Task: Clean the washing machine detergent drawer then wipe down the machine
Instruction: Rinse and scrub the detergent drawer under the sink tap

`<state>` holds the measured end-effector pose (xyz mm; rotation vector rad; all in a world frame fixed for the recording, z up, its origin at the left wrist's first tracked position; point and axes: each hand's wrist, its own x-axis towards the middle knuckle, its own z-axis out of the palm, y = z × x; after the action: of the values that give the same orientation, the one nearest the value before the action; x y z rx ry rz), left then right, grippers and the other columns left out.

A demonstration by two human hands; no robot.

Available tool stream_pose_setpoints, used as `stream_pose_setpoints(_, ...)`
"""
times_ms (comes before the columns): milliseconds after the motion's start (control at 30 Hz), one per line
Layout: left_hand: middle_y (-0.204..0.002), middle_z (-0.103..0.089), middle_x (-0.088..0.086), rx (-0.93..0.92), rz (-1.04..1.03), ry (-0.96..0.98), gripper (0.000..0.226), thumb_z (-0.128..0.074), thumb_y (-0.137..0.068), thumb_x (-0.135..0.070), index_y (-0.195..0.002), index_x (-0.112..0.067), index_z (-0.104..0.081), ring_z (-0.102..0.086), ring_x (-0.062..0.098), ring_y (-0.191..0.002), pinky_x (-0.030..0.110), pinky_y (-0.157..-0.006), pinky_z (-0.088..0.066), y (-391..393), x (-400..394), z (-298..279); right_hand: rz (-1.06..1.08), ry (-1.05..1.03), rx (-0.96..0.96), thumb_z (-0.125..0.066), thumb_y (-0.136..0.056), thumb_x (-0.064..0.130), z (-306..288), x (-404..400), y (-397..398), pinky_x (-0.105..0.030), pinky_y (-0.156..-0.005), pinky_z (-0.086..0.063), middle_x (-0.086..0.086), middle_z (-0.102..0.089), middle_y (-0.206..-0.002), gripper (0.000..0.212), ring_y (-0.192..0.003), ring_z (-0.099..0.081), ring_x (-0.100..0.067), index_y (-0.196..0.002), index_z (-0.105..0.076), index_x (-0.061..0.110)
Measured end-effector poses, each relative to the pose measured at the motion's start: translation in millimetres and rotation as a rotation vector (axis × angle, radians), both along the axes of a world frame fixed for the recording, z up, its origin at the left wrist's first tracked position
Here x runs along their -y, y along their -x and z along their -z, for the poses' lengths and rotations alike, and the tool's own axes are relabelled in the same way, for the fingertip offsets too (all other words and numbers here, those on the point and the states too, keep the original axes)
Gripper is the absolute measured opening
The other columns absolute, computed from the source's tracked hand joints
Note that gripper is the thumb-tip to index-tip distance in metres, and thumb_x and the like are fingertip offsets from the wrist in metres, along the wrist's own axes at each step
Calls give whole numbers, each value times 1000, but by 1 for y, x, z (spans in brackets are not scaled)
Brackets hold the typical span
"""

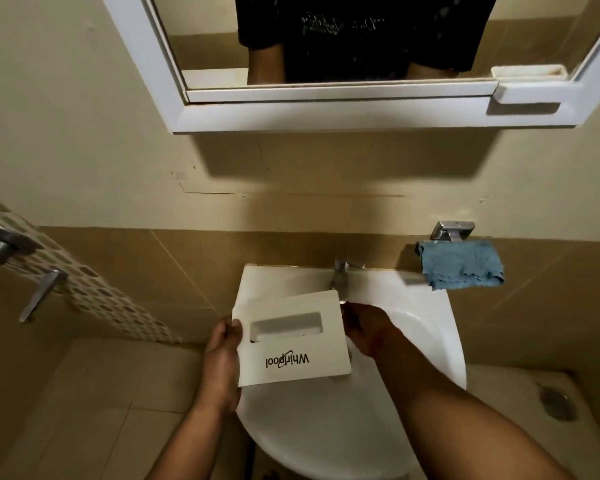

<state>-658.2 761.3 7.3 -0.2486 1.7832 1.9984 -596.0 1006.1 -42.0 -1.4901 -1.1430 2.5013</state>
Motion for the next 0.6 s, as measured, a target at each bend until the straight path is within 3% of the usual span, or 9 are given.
stream_pose_setpoints(33, -98, -67, 11, 1, -6, -2, 26, -48, -102, -23, -83, -26, -65, -60, 30, -93, 51, -85, -45, -1, 2, 0, 3, 3, 17, -56, -91, -3, 14, 1, 3, -31, -72, -60, -12, -74, -79, 15, -93, -63, -27, -104, -60, -6)
stream_pose_setpoints(100, -94, -66, 8, -2, -20, -21, 25, -48, -102, -21, -82, -25, -63, -57, 28, -93, 48, -84, -43, -4, 4, 2, 8, 47, 11, -64, -84, 0, 45, 2, 10, -39, -93, -55, -17, -72, -101, 40, -106, -64, -32, -122, -56, -10)
stream_pose_setpoints(167, -91, -67, 6, -6, -42, -37, 22, -47, -102, -20, -85, -21, -61, -56, 26, -90, 42, -80, -43, -4, 6, 3, -48, 78, -69, -67, -85, 8, 47, 10, 13, -51, -105, -45, -24, -66, -115, 41, -110, -62, -37, -123, -59, -5)
stream_pose_setpoints(300, -97, -66, 10, -25, -58, -24, 18, -49, -101, -26, -90, -20, -62, -56, 26, -95, 47, -86, -44, -6, 7, 7, -320, -143, 15, -59, -94, 13, 17, 18, 16, -56, -88, -53, -23, -69, -93, 18, -86, -65, -40, -101, -70, 0)
stream_pose_setpoints(400, -114, -66, 20, 0, -41, 18, 20, -50, -101, -32, -104, -18, -63, -58, 32, -105, 59, -99, -42, -3, 6, 9, -559, -426, 202, -61, -89, 9, 2, 6, 9, -41, -74, -57, -14, -67, -95, 13, -85, -64, -28, -99, -69, 4)
stream_pose_setpoints(467, -118, -67, 16, 32, -40, 11, 25, -49, -102, -33, -116, -18, -62, -62, 36, -110, 58, -99, -45, 1, 2, 10, -381, -325, 110, -54, -92, 3, -6, -6, 4, -43, -87, -56, -18, -66, -104, 18, -87, -65, -26, -105, -66, 1)
stream_pose_setpoints(500, -118, -68, 14, 33, -36, 5, 27, -48, -102, -32, -121, -18, -61, -63, 37, -111, 57, -98, -48, 2, 0, 9, -203, -126, 28, -46, -94, -1, -9, -12, 2, -43, -90, -56, -23, -65, -108, 21, -86, -67, -28, -107, -62, -5)
stream_pose_setpoints(567, -116, -69, 12, 17, -7, -6, 29, -45, -103, -29, -124, -15, -59, -66, 32, -105, 44, -86, -57, 4, -6, 7, 46, 144, -78, -36, -95, -5, -22, -17, -3, -40, -74, -62, -29, -64, -105, 22, -79, -70, -32, -106, -54, -10)
stream_pose_setpoints(600, -113, -69, 11, 10, 5, -12, 28, -44, -104, -26, -123, -12, -59, -67, 29, -98, 38, -77, -58, 5, -10, 5, 136, 186, -93, -35, -95, -5, -30, -19, -3, -35, -63, -62, -26, -66, -94, 19, -71, -70, -30, -100, -53, -7)
